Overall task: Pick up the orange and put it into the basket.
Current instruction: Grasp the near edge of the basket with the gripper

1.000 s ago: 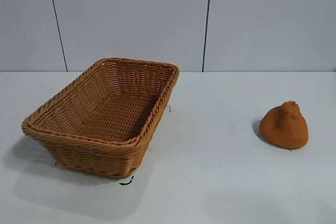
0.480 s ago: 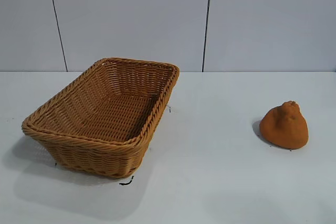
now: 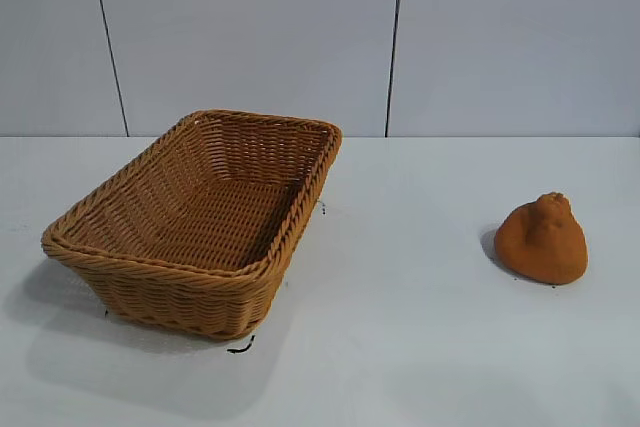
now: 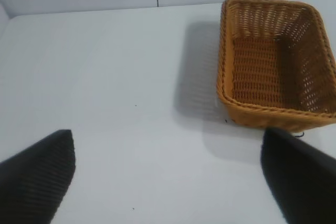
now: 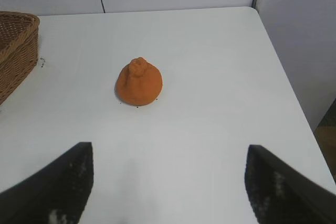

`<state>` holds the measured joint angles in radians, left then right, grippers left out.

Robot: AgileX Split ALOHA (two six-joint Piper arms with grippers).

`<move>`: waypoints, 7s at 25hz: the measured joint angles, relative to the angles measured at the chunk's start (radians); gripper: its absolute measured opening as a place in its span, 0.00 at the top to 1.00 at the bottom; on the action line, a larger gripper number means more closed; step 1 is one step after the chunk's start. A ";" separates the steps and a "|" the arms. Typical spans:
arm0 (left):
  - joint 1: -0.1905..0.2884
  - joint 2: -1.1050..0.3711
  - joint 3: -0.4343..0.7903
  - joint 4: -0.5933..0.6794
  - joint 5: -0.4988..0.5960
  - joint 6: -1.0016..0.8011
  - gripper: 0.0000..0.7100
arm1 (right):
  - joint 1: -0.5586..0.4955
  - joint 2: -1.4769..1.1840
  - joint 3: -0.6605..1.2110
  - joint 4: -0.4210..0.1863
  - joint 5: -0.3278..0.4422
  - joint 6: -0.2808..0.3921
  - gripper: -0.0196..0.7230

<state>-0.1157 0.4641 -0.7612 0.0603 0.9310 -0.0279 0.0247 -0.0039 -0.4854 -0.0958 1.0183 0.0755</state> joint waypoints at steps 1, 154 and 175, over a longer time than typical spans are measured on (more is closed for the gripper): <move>0.000 0.053 -0.025 0.000 -0.005 0.000 0.03 | 0.000 0.000 0.000 0.000 0.000 0.000 0.24; -0.404 1.328 -0.329 -0.095 -0.220 -1.640 0.07 | 0.000 0.000 0.000 0.003 0.000 0.000 0.24; -0.404 1.465 -0.329 -0.153 -0.301 -1.653 0.07 | 0.000 0.000 0.000 0.003 0.000 0.000 0.24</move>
<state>-0.5199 1.9296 -1.0905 -0.0924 0.6303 -1.6810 0.0247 -0.0039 -0.4854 -0.0930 1.0183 0.0755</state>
